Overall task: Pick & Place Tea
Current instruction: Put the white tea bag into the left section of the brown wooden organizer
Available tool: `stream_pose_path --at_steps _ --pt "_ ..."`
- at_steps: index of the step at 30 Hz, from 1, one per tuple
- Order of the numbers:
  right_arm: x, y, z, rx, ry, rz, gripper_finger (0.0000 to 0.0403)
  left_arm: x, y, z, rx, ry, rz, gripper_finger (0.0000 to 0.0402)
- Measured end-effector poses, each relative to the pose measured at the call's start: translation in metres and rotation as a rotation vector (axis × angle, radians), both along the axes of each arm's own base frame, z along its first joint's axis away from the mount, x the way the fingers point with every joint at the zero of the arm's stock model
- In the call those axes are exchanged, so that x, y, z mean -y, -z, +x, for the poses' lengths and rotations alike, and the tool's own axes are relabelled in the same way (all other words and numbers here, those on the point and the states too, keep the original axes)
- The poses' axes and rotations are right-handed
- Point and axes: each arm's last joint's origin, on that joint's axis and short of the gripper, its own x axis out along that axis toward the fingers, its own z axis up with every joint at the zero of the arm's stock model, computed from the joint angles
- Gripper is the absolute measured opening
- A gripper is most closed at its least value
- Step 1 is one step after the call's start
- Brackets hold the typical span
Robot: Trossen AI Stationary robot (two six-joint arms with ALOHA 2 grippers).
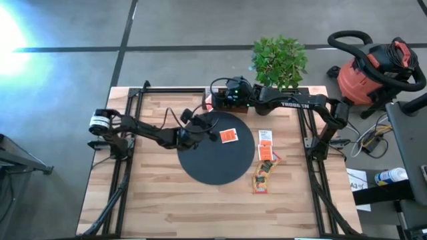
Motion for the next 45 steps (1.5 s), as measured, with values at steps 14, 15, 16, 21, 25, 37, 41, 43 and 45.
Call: stream_pose_path --at_steps 14,15,16,21,25,37,41,43,45 --pt "-0.004 -0.001 0.003 0.028 -0.022 0.026 0.0008 -0.008 0.008 0.000 -0.022 -0.107 0.031 0.0106" --pt "-0.004 -0.001 0.003 0.028 -0.022 0.025 0.0008 -0.008 0.008 0.001 -0.016 -0.105 0.028 0.0106" --pt "-0.004 -0.001 0.003 0.028 -0.022 0.025 0.0008 -0.008 0.008 0.001 -0.011 -0.105 0.024 0.0106" --pt "-0.005 -0.001 0.003 0.032 -0.038 0.035 0.0008 -0.010 0.008 0.001 -0.005 -0.107 0.018 0.0106" --pt "-0.006 -0.001 0.003 0.034 -0.044 0.039 0.0008 -0.012 0.008 0.000 -0.005 -0.111 0.016 0.0106" --pt "-0.013 -0.001 0.006 0.037 -0.082 0.053 0.0008 -0.014 0.008 0.000 -0.023 -0.111 0.026 0.0106" --pt "-0.015 -0.001 0.006 0.037 -0.087 0.053 0.0008 -0.014 0.008 0.000 -0.023 -0.111 0.026 0.0101" --pt "-0.015 -0.001 0.006 0.037 -0.090 0.055 0.0008 -0.014 0.008 0.000 -0.026 -0.111 0.026 0.0090" --pt "-0.015 -0.001 0.006 0.037 -0.091 0.056 0.0008 -0.014 0.009 0.000 -0.030 -0.112 0.026 0.0074"
